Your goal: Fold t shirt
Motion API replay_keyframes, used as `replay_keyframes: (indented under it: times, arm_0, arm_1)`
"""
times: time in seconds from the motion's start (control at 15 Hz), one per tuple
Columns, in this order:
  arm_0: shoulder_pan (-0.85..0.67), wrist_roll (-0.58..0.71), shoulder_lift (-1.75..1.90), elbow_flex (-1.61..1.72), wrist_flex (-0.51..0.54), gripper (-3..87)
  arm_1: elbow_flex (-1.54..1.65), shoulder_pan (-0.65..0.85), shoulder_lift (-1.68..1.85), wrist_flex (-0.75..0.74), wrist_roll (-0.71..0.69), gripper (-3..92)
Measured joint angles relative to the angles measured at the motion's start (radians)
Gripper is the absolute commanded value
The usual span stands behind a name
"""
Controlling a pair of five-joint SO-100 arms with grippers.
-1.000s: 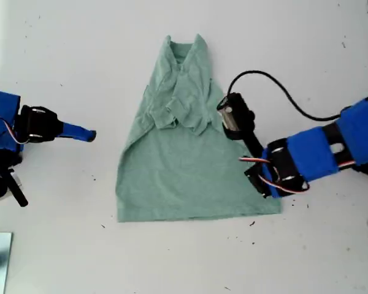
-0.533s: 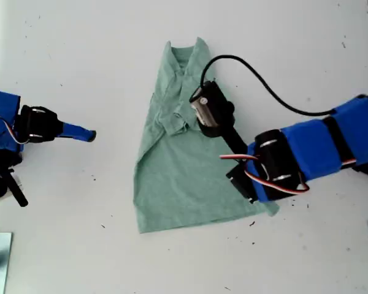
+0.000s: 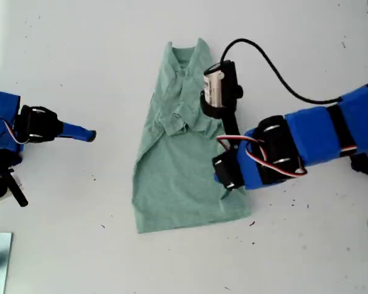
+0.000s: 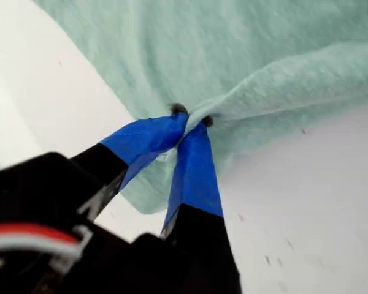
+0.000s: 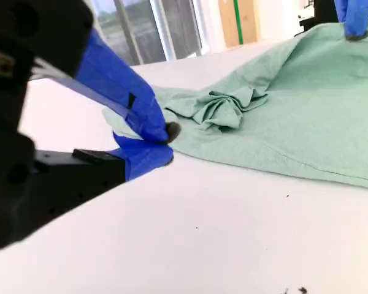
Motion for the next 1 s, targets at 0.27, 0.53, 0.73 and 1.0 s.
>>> replay_keyframes:
  times: [0.27,0.53,0.73,1.0]
  arm_0:
    - [0.0,0.0,0.0,0.0,0.0,-0.2]
    - [0.0,0.0,0.0,0.0,0.0,-0.2]
    - [0.0,0.0,0.0,0.0,0.0,-0.2]
    - [0.0,0.0,0.0,0.0,0.0,0.2]
  arm_1:
    - [0.383,0.011,0.063,-0.453,0.055,35.0]
    - [0.334,-0.018,0.212,-0.379,0.041,31.9]
    - [0.048,-0.032,0.239,0.092,-0.008,7.2]
    - [0.4,0.052,0.586,0.407,-0.238,4.6]
